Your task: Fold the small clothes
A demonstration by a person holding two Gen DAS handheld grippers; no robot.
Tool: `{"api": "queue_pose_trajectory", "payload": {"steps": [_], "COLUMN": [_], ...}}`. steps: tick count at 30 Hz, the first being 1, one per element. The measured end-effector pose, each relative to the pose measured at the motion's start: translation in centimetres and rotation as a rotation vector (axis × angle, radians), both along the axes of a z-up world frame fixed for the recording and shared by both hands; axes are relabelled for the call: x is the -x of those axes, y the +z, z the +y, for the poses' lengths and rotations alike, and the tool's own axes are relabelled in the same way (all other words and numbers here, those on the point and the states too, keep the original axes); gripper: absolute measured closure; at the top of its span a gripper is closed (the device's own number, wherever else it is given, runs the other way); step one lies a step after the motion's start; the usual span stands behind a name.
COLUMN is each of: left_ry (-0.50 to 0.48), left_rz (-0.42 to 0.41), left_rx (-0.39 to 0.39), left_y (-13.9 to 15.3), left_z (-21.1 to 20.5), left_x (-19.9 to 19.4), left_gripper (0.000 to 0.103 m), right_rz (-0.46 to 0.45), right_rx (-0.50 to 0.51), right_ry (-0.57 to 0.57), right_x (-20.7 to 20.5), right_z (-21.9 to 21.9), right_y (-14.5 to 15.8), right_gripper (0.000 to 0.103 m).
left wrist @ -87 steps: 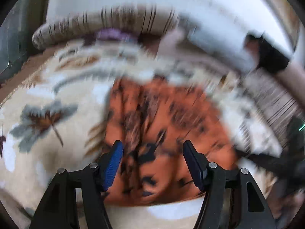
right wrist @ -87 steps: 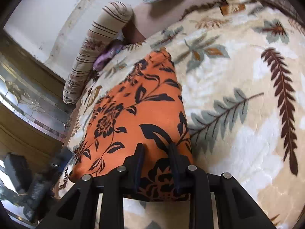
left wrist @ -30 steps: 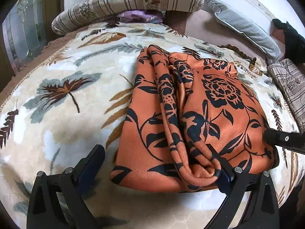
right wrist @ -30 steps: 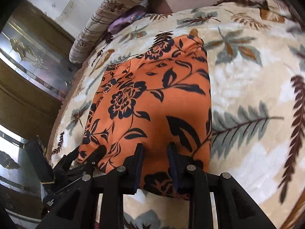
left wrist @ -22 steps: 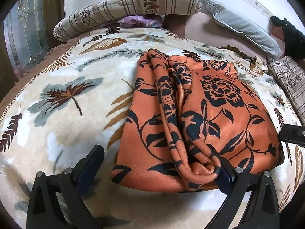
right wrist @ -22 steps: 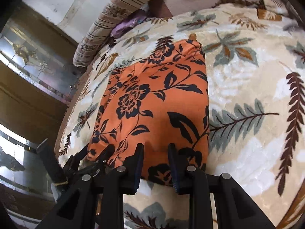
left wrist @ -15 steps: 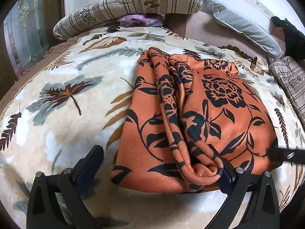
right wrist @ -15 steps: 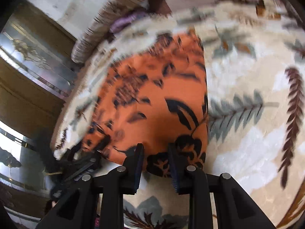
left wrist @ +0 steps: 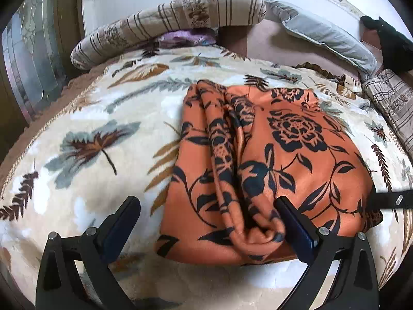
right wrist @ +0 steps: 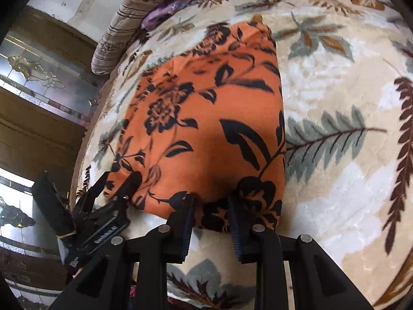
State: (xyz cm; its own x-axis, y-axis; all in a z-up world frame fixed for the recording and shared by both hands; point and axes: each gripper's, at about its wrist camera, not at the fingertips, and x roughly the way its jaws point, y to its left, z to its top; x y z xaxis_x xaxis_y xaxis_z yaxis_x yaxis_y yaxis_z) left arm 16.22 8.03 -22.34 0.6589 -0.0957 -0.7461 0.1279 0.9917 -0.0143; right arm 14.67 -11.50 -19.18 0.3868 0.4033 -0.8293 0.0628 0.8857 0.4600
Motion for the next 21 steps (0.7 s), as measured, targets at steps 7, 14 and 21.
{"api": "queue_pose_trajectory", "payload": {"steps": [7,14,21], "left_ry": [-0.005,-0.009,-0.011], "left_rz": [0.006,0.024,0.021], "left_rx": [0.012,-0.011,-0.012], "left_y": [0.4,-0.4,-0.5], "left_z": [-0.3,-0.7,-1.1], "left_x": [-0.6,-1.1,-1.2], "left_gripper": [0.0,0.0,0.0], "right_rz": [-0.077,-0.073,-0.066], "right_rx": [-0.009,-0.003,-0.068], "right_ry": [-0.054,-0.038,-0.038], "right_x": [-0.9,-1.9,-1.4], "right_z": [-1.2,-0.6,-2.1], "right_y": [2.0,-1.7,-1.2], "right_gripper": [0.074,0.073,0.074]}}
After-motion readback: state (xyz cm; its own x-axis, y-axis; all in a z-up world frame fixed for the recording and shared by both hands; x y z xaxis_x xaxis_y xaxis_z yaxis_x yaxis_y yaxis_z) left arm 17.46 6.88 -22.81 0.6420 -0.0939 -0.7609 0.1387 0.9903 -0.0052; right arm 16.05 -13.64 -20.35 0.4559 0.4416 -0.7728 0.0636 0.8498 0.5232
